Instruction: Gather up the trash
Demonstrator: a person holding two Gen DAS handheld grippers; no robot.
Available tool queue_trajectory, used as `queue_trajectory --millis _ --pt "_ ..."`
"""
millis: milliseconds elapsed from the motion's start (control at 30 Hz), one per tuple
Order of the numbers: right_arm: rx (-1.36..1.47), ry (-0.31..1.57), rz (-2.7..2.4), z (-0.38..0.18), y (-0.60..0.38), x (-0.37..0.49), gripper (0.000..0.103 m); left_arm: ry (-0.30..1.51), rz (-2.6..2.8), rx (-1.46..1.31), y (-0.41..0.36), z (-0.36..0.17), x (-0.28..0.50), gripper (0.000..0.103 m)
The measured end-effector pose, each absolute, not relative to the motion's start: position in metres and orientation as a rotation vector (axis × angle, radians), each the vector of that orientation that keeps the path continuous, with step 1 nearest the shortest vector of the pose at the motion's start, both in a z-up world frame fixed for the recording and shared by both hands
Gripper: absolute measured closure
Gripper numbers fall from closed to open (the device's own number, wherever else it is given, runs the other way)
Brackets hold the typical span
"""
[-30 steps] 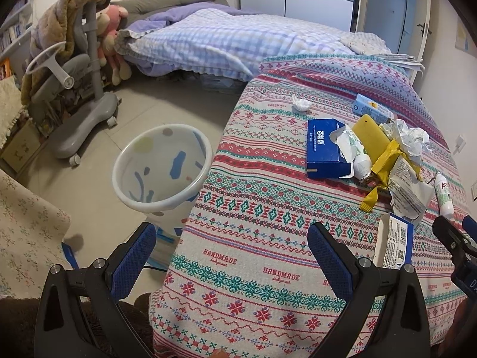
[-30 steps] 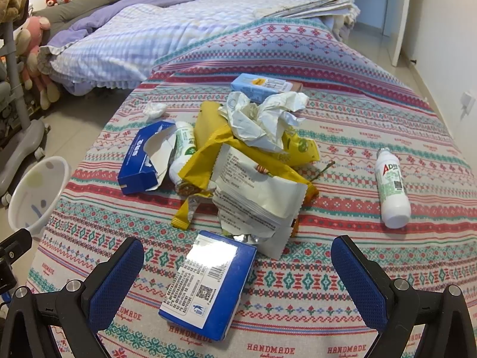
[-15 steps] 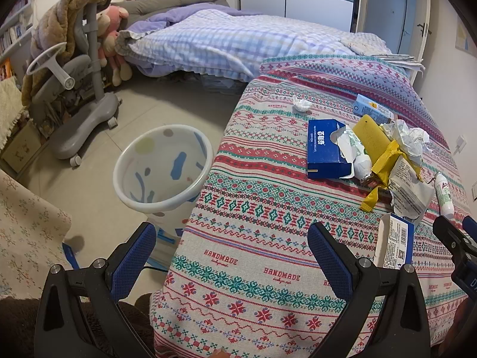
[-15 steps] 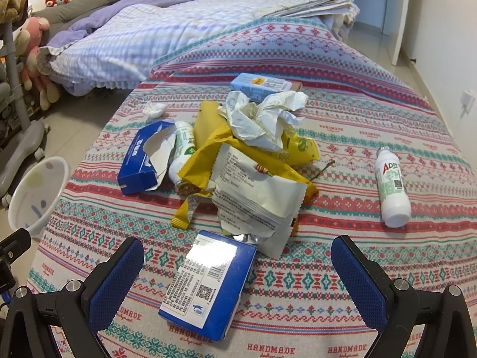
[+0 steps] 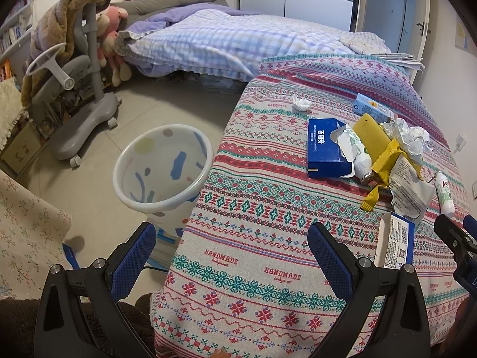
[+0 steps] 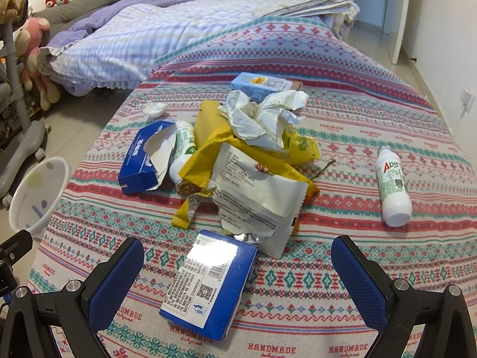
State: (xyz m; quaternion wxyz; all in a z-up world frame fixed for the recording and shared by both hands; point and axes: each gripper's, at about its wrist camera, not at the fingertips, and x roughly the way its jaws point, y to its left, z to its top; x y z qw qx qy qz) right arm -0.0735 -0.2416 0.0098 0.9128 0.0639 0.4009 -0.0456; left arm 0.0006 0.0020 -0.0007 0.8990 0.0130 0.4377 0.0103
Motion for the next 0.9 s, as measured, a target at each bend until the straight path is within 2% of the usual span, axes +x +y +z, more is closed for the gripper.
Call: queue_trajectory --millis 900 --pt "0.160 0.831 -0.083 0.0133 -0.2440 -0.0720 0.000 0.887 0.025 0.035 0.0048 0.0013 -0.0004 0.000"
